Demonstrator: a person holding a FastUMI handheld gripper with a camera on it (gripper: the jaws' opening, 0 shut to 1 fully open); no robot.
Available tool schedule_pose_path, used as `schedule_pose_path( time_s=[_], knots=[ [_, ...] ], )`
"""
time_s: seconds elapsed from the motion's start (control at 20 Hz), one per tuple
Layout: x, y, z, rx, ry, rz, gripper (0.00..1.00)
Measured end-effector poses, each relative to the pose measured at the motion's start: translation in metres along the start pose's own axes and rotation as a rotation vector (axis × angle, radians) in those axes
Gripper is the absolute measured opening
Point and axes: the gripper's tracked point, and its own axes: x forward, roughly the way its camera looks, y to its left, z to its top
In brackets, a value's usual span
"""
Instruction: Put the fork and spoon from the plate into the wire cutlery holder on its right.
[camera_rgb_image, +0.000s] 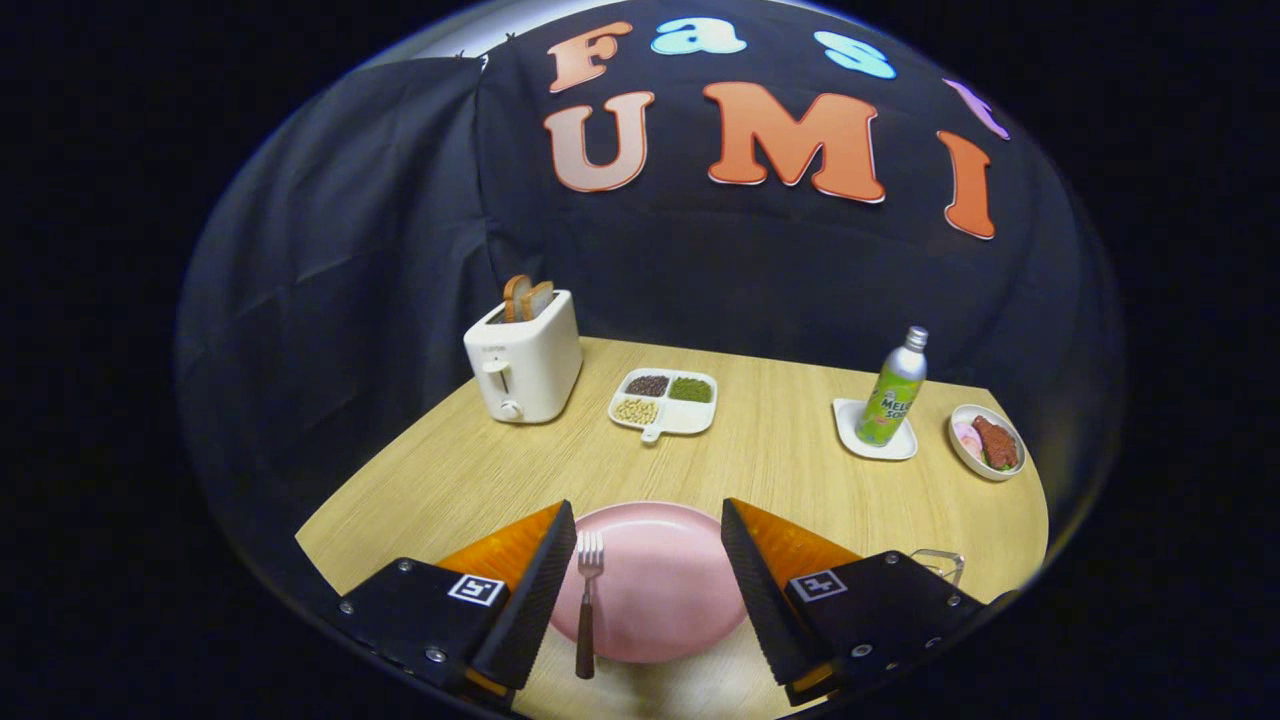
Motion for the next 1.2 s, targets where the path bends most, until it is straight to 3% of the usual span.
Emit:
schedule_pose_path(
  time_s=[0.4,0.5,0.9,1.05,1.2],
  knots=[
    [0.04,0.025,-0.073,-0.104,0.301,0.053,0.87],
    [0.043,0.023,-0.092,-0.133,0.383,0.049,0.83],
    [0.055,0.029,-0.138,-0.161,0.59,0.058,0.44],
    [0.058,0.028,-0.141,-0.16,0.619,0.05,0.19],
    [0.057,0.028,-0.142,-0.136,0.631,0.047,0.09]
  ],
)
